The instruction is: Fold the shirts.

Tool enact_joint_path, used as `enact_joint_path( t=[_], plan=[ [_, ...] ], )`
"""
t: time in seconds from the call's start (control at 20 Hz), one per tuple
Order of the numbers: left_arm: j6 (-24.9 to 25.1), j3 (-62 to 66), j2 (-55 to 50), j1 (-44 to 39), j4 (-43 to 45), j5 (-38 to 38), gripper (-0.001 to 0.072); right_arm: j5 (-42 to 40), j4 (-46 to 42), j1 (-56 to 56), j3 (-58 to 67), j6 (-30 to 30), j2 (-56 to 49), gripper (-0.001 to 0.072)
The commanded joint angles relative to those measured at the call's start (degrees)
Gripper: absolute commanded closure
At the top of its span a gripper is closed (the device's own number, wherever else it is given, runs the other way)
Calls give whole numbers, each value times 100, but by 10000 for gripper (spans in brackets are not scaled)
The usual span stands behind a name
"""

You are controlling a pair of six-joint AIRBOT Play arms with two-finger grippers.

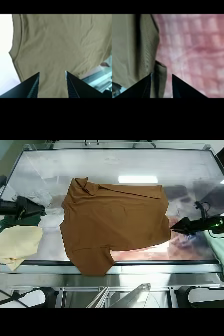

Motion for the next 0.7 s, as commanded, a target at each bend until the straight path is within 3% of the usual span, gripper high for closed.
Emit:
enact_joint_path(
  t=[0.0, 0.15, 0.2, 0.25, 0.45, 0.65],
  plan=[
    [-4, -649, 446, 31, 42, -2, 358, -46, -201, 407, -94, 74, -90, 471],
    [2, -859, 691, 31, 42, 107, 358, -46, -197, 717, -92, 138, -216, 482],
    [0, -905, 743, 31, 42, 133, 358, -46, -199, 782, -92, 131, -225, 531],
    [-7, -942, 780, 31, 92, 131, 358, -39, -197, 787, -83, 59, -210, 684],
    [-404, -1086, 623, -76, 1108, -9, 357, -52, -199, 573, -74, 48, 118, 686],
    [-629, -1939, 164, -686, 1244, 125, 356, -216, -197, 234, -74, 118, 654, 686]
  ],
)
